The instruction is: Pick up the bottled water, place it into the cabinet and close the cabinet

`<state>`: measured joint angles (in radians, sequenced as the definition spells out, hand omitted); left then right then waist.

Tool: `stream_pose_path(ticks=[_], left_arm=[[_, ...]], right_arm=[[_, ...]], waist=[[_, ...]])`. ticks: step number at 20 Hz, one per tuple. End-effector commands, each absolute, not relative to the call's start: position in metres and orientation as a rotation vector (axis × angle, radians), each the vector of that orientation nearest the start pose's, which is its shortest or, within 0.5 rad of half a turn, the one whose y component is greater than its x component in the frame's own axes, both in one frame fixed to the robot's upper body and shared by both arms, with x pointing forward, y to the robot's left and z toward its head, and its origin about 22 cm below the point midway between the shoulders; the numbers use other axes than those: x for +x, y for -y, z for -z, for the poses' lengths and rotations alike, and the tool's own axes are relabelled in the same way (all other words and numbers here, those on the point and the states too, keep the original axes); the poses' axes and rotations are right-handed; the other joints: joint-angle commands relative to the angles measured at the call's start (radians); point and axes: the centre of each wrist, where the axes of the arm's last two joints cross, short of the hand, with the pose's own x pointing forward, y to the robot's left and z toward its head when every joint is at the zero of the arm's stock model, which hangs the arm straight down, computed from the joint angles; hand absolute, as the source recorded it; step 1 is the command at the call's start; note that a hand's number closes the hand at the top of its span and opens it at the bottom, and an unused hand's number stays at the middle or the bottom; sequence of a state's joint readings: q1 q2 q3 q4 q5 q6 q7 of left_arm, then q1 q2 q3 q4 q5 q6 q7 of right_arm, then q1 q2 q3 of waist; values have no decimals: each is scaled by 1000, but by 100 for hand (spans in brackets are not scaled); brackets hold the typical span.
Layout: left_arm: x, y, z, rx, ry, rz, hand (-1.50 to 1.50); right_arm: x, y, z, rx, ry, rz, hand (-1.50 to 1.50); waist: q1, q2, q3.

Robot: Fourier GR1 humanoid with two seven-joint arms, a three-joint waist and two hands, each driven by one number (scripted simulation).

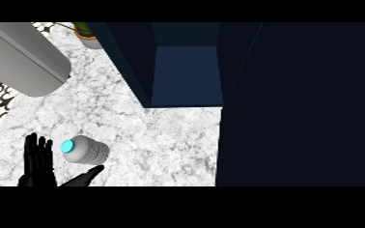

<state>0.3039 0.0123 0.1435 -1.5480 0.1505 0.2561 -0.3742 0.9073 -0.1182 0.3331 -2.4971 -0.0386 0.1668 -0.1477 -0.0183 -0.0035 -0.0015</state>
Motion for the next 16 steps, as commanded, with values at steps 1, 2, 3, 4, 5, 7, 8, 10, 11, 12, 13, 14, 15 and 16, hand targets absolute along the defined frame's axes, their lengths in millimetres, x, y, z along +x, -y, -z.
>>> stream_pose_path(ticks=[1, 2, 3, 4, 5, 7, 8, 10, 11, 12, 13, 14, 15, 16], left_arm=[[153, -299, 89, 472, 1601, -447, -150], [161, -308, 96, 480, 1592, -458, -150], [147, -309, 103, 495, 1594, -450, -150], [139, -303, 116, 511, 1575, -439, -150], [161, -307, 116, 482, 1584, -467, -150], [156, -297, 128, 440, 1578, -451, -150], [147, -300, 140, 393, 1579, -466, -150], [156, -283, 145, 316, 1594, -451, -150], [159, -308, 142, 273, 1604, -472, -150], [139, -317, 147, 258, 1581, -479, -150], [160, -287, 157, 237, 1599, -446, -150], [161, -288, 158, 218, 1594, -465, -150], [146, -288, 163, 214, 1603, -480, -150], [170, -285, 158, 194, 1616, -485, -150]], right_arm=[[35, 225, -140, 139, 1840, -65, -150], [32, 221, -146, 159, 1839, -65, -150], [33, 235, -142, 155, 1836, -63, -150], [35, 228, -138, 171, 1858, -59, -150], [37, 221, -135, 148, 1839, -71, -150], [30, 223, -144, 148, 1845, -39, -150], [28, 221, -141, 165, 1824, -74, -150], [30, 224, -142, 166, 1831, -65, -150], [30, 225, -136, 157, 1839, -70, -150], [27, 225, -130, 152, 1834, -70, -150], [36, 233, -135, 157, 1856, -56, -150], [26, 225, -142, 152, 1812, -72, -150], [25, 230, -143, 140, 1843, -76, -150], [24, 225, -147, 139, 1836, -61, -150]], waist=[[2, 1, 0], [-3, 1, -1], [3, 2, 0], [3, 1, 0], [2, 2, 0], [0, 2, 0], [-4, 1, -1], [1, 2, 0], [-3, 1, -1], [-1, -1, 0], [4, 5, 0], [-3, 2, -1], [1, 1, 0], [-3, 2, -1]])
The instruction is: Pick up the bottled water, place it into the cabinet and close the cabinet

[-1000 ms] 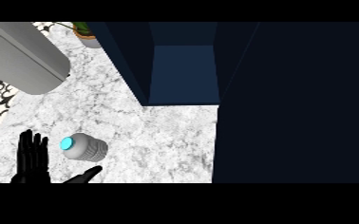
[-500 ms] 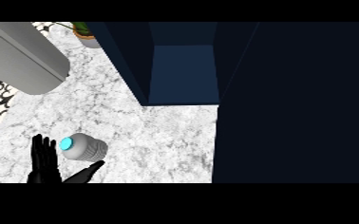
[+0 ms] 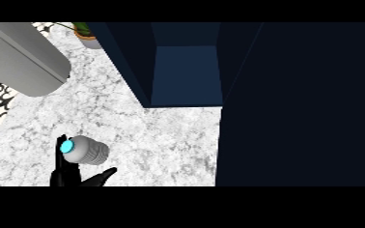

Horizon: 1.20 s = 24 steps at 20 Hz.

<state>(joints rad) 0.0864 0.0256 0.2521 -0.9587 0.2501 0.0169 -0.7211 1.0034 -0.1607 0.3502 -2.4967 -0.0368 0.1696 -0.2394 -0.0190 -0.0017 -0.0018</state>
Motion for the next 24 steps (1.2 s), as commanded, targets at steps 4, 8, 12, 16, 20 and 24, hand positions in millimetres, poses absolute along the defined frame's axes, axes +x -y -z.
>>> stream_pose_path(ticks=[4, 8, 12, 16, 20, 24], left_arm=[[170, -286, 173, 228, 1644, -538, -150], [170, -289, 181, 213, 1643, -596, 150], [187, -286, 173, 154, 1666, -644, 150], [165, -279, 182, 115, 1674, -662, 150], [203, -304, 161, 87, 1716, -605, 150], [197, -256, 170, -110, 1727, -422, 150]], right_arm=[[26, 227, -142, 145, 1828, -58, -150], [25, 233, -137, 172, 1835, -70, -150], [33, 230, -118, 168, 1826, -81, -150], [21, 232, -144, 146, 1834, -76, -150], [27, 226, -124, 149, 1835, -51, -150], [26, 226, -131, 147, 1826, -55, -150]], waist=[[3, 1, 0], [-3, 2, 0], [3, 3, 0], [-1, 0, 0], [-4, 2, 0], [-6, 4, -1]])
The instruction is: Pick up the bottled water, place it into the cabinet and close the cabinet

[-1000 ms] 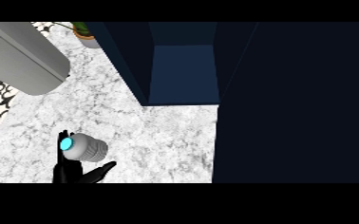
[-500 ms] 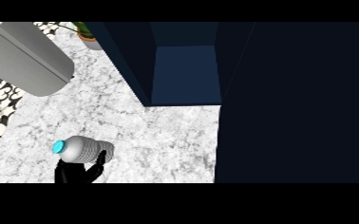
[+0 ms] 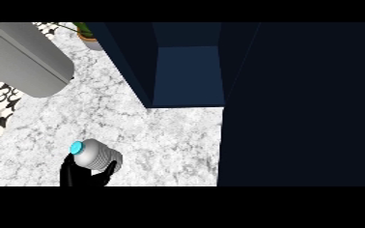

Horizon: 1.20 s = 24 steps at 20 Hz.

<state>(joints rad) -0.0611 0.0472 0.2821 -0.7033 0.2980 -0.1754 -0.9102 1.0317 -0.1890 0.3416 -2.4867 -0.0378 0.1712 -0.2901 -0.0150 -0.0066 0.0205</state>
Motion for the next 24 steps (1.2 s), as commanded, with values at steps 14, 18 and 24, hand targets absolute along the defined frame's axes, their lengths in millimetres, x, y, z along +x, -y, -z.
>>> stream_pose_path(ticks=[14, 18, 24], left_arm=[[265, -192, 115, -362, 1654, -251, 150], [291, -170, 80, -378, 1675, -234, 150], [312, -133, 38, -254, 1765, -120, 150]], right_arm=[[17, 224, -118, 175, 1806, -61, -150], [33, 233, -119, 172, 1840, -57, -150], [24, 232, -123, 169, 1835, -24, -150]], waist=[[-5, -1, -20], [6, 5, -20], [-4, 4, -20]])
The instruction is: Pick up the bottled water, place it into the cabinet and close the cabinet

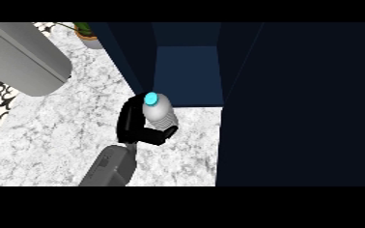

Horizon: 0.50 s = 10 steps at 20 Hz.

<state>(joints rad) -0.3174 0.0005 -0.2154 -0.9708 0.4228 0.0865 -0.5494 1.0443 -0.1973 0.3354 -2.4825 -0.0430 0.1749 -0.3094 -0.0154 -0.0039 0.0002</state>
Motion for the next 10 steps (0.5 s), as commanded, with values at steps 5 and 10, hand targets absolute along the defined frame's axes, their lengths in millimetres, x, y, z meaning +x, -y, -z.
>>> stream_pose_path(ticks=[5, 10], left_arm=[[321, -104, 8, -262, 1756, -84, 150], [359, -81, -21, -150, 1758, -25, 150]], right_arm=[[23, 224, -120, 174, 1842, -25, -150], [35, 230, -123, 167, 1860, -45, -150]], waist=[[-6, 0, 0], [-13, 9, -1]])
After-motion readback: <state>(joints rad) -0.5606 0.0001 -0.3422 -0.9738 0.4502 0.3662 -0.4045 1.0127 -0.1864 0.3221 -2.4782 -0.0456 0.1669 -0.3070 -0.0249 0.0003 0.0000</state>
